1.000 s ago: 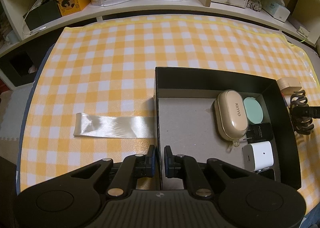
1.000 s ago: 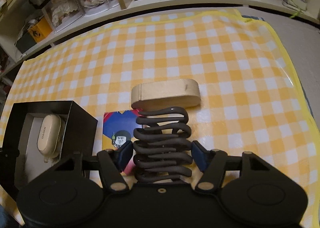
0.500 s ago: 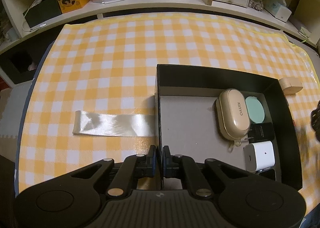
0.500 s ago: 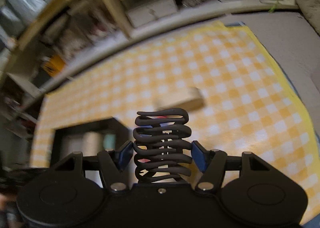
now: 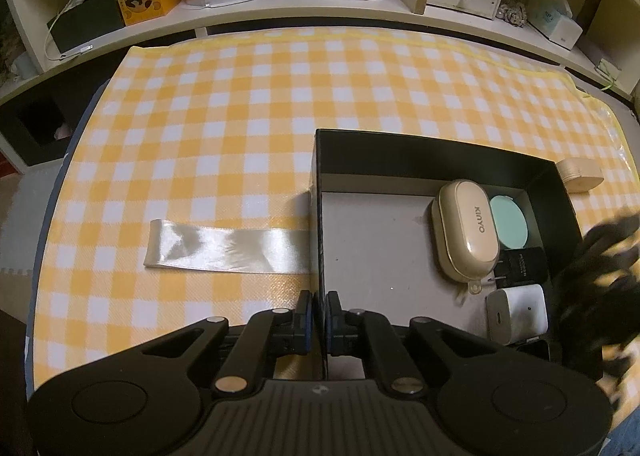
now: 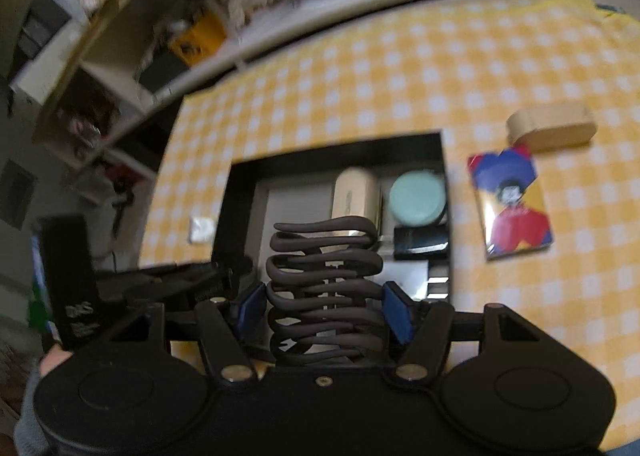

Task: Organize rigid objects
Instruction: 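Carry the coiled cable into the box beside the chargers and release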

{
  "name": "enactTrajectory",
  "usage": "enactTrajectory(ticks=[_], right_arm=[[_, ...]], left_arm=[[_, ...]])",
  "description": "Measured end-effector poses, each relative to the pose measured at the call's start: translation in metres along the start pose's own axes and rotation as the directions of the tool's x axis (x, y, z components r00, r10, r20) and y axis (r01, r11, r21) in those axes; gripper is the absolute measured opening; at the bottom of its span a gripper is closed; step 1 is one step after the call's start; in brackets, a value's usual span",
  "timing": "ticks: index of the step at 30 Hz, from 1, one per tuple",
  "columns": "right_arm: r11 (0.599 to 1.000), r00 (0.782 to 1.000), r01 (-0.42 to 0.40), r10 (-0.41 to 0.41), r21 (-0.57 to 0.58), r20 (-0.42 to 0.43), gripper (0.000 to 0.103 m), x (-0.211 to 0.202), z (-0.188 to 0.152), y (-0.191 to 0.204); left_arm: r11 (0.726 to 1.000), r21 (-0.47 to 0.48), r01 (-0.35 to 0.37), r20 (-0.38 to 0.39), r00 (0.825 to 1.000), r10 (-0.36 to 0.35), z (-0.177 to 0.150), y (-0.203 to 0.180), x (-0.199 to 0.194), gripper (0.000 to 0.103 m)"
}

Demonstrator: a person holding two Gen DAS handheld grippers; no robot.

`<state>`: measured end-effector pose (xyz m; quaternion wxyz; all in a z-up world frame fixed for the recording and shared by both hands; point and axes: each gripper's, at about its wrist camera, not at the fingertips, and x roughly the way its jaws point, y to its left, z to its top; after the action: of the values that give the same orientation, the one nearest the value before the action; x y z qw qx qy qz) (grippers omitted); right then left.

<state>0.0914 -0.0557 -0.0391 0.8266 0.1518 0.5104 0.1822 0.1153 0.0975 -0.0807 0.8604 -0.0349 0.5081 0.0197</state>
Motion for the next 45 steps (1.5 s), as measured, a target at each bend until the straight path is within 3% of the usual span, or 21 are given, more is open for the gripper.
enactTrajectory(ticks=[10, 16, 19, 28, 45], right_arm=[[0.992, 0.993, 0.064, -0.053, 0.106, -0.103, 0.064, 0.042, 0.001, 0.006], [0.985, 0.983, 0.162, -0.155, 0.066, -0.096, 0.065, 0.053, -0.005, 0.011], [0.983, 0.983, 0.158, -0.147, 0.090, -0.114, 0.074, 0.053, -0.006, 0.007], [0.988, 0.992, 0.112, -0.105, 0.103, -0.072, 0.077, 0.018, -0.006, -0.007], [0.997, 0.995, 0.071, -0.069, -0.015, 0.078, 0.081, -0.055, -0.011, -0.021]], left_arm=[[1.000, -0.013, 0.003, -0.002, 1.000, -0.003, 0.001, -0.005, -0.006, 0.008], [1.000, -0.013, 0.003, -0.002, 1.000, -0.003, 0.002, -0.006, -0.006, 0.008], [1.000, -0.012, 0.002, -0.002, 1.000, -0.002, 0.001, -0.005, -0.006, 0.008], [1.000, -0.014, 0.003, -0.002, 1.000, -0.003, 0.002, -0.006, -0.006, 0.008], [1.000, -0.012, 0.001, -0.003, 1.000, -0.001, 0.003, -0.007, -0.006, 0.007]])
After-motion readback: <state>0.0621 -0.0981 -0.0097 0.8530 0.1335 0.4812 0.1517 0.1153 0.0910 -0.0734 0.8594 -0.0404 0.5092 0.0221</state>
